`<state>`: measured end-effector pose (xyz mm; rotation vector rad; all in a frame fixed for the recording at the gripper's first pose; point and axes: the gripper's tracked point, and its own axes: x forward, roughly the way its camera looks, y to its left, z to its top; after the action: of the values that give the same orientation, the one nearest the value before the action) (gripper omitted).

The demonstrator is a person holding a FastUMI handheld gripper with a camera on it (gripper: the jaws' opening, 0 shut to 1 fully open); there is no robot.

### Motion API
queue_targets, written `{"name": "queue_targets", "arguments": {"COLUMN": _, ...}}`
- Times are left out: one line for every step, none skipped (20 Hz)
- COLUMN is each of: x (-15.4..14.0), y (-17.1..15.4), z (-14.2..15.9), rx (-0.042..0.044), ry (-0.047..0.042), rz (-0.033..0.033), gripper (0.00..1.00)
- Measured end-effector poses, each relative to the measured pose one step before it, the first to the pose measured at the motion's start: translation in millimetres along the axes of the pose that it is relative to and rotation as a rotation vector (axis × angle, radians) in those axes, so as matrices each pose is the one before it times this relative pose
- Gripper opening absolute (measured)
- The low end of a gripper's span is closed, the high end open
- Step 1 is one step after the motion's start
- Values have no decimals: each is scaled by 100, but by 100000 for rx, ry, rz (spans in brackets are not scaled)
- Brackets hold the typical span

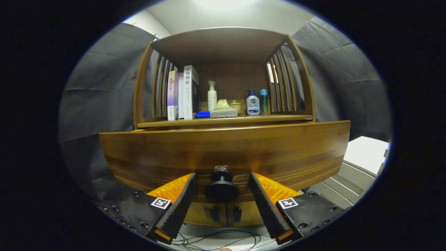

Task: Pull open the drawer, take out the items inside it, and place them on the countertop above the cabinet.

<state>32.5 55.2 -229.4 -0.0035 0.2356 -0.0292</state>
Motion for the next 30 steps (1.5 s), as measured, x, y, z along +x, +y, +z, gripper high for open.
{"name": "queue_targets", "arguments": {"x": 163, "y": 6, "z": 136, "rx": 166, "ry": -706, "rz": -132, "gripper": 95}}
{"name": "queue_targets", "arguments": {"x": 474, "y": 61, "z": -221, "rx": 121, "ry": 1268, "rz": 57, "gripper": 95}}
{"name": "queue_targets", "arguments": {"x": 290, "y": -10, "z": 183, "rx": 43, "ry": -629, "rz": -100, "gripper": 96}}
{"name": "queue_targets", "arguments": {"x": 454, "y": 25, "z": -9, "rx": 166, "ry": 760, "rz": -23, "gripper": 96}}
{"name": "queue_targets", "arguments": {"x": 257, "y": -7, "z": 117, "rx": 311, "ry": -165, "rz": -36, "gripper": 96}}
{"name": "queue_targets", "arguments": {"x": 428, "y": -4, "z": 6, "rx": -170, "ry": 594, "rz": 0, "gripper": 96}}
{"name": "queue_targets", "arguments": {"x": 71, "y": 172, "z": -182, "rx": -328, "ry": -81, "rz": -59, "gripper": 96}}
{"name": "queue_targets", "arguments": {"x": 459, "y": -26, "z": 78, "rx": -251, "ry": 227, "rz": -26, "gripper": 96}}
{"name": "queue_targets", "arguments": {"x": 467, "y": -10, "z": 76, "rx": 10, "ry": 7, "rz": -35, "gripper": 96}}
{"name": "queue_targets", "arguments": {"x": 573, "y": -34, "z": 72, "rx": 68, "ry": 277, "rz": 54, "gripper": 96}}
{"name": "queue_targets", "arguments": {"x": 888, "y": -139, "z": 234, "rx": 180, "ry": 220, "rz": 4, "gripper": 96}}
{"name": "queue_targets", "arguments": {"x": 518, "y": 26, "z": 68, "rx": 72, "ry": 266, "rz": -17, "gripper": 96}}
{"name": "queue_targets", "arguments": {"x": 484, "y": -60, "z": 107, "rx": 160, "ry": 98, "rz": -81, "gripper": 96}}
{"name": "queue_targets", "arguments": {"x": 442, "y": 30, "z": 141, "rx": 113, "ry": 64, "rz": -122, "gripper": 96}}
{"name": "queue_targets", "arguments": {"x": 403, "y": 11, "z": -19, "rx": -107, "ry": -73, "rz": -176, "gripper": 96}}
{"name": "queue_targets", "arguments": {"x": 434, "y": -34, "z": 95, "rx": -169, "ry": -143, "rz": -107, "gripper": 96}}
{"name": "queue_targets", "arguments": {"x": 478, "y": 37, "z": 54, "rx": 154, "ry": -95, "rz": -12, "gripper": 96}}
{"name": "queue_targets", "arguments": {"x": 465, "y": 8, "z": 85, "rx": 383, "ry": -223, "rz": 81, "gripper": 96}}
{"name": "queue_targets", "arguments": {"x": 417, "y": -16, "z": 18, "rx": 168, "ry": -156, "rz": 52, "gripper": 96}}
{"name": "queue_targets", "arguments": {"x": 375, "y": 28, "z": 106, "rx": -190, "ry": -201, "rz": -50, "gripper": 96}}
{"name": "queue_targets", "arguments": {"x": 375, "y": -37, "z": -11, "rx": -288, "ry": -74, "rz": -79, "gripper": 96}}
{"name": "queue_targets", "arguments": {"x": 389, "y": -52, "z": 84, "rx": -23, "ry": -247, "rz": -23, "gripper": 96}}
{"name": "queue_targets", "arguments": {"x": 351, "y": 52, "z": 3, "rx": 267, "ry": 140, "rz": -6, "gripper": 96}}
{"name": "queue_targets", "arguments": {"x": 344, "y": 3, "z": 91, "rx": 105, "ry": -118, "rz": -16, "gripper": 96}}
{"name": "queue_targets", "arguments": {"x": 237, "y": -9, "z": -27, "rx": 81, "ry": 159, "rz": -48, "gripper": 96}}
{"name": "queue_targets", "arguments": {"x": 242, "y": -32, "z": 82, "rx": 229, "ry": -131, "rz": -88, "gripper": 96}}
{"name": "queue_targets", "arguments": {"x": 234, "y": 23, "z": -7, "rx": 37, "ry": 91, "rz": -86, "gripper": 96}}
{"name": "queue_targets", "arguments": {"x": 292, "y": 19, "z": 113, "rx": -192, "ry": -26, "rz": -97, "gripper": 96}}
{"name": "queue_targets", "arguments": {"x": 294, "y": 50, "z": 78, "rx": -58, "ry": -78, "rz": -105, "gripper": 96}}
{"name": "queue_targets", "arguments": {"x": 311, "y": -29, "z": 94, "rx": -52, "ry": 41, "rz": -63, "gripper": 96}}
